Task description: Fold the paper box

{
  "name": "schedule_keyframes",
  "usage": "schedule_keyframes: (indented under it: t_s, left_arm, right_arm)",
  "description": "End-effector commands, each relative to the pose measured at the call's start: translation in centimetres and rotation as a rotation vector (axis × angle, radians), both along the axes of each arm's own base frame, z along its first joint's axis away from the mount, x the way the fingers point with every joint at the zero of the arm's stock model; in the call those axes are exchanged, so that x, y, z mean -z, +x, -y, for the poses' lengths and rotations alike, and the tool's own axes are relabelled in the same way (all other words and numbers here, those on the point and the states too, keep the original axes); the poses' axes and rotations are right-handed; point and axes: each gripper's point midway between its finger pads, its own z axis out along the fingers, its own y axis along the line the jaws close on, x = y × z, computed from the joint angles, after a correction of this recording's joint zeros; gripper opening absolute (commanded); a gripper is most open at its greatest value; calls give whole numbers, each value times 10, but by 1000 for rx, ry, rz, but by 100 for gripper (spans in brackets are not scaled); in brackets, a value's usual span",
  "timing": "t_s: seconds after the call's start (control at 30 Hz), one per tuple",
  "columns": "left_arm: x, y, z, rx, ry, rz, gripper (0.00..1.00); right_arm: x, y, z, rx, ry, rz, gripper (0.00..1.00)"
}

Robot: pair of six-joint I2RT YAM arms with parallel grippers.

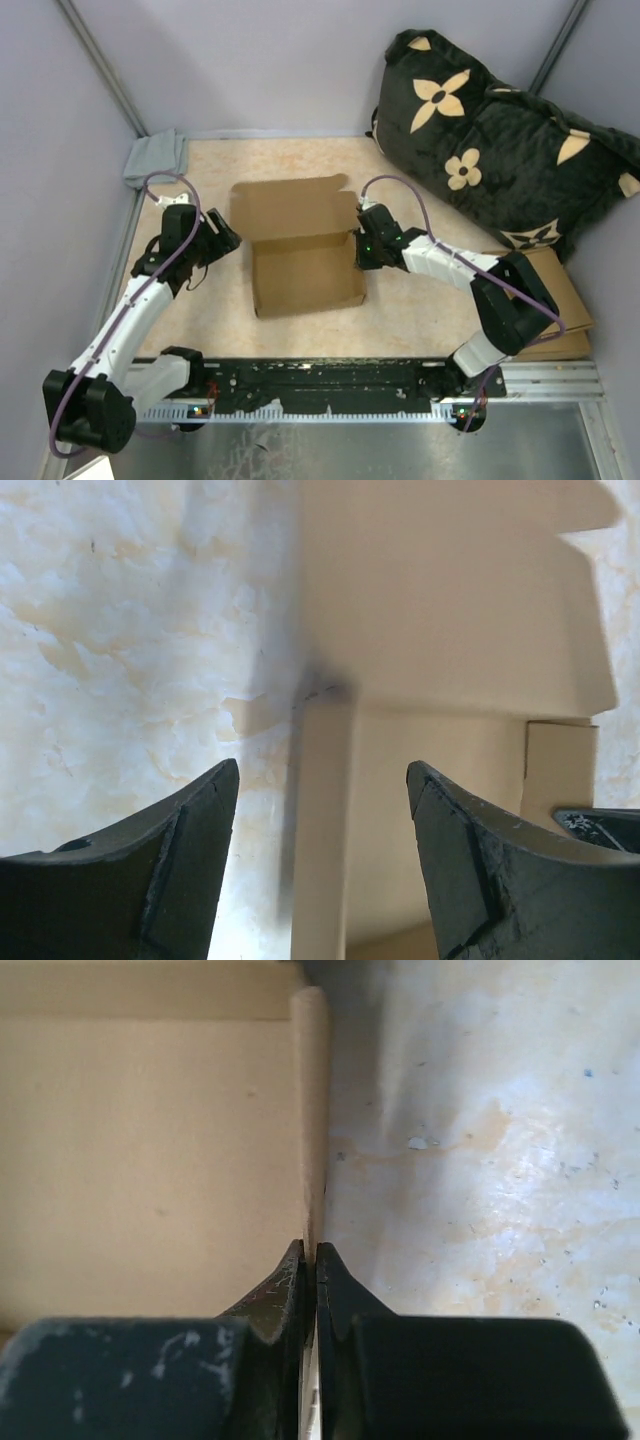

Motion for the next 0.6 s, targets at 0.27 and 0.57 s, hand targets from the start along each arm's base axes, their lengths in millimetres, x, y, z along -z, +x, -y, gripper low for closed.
schedule_keyframes:
  t_s: [0.27,0.57]
  left_arm:
    - [12,43,7,19,34,-15,74]
    - [36,53,13,40,35,-98,73]
  right_arm:
    - [-10,-22,35,231,58,58,0]
    - [-10,-26,38,238,56,51,2]
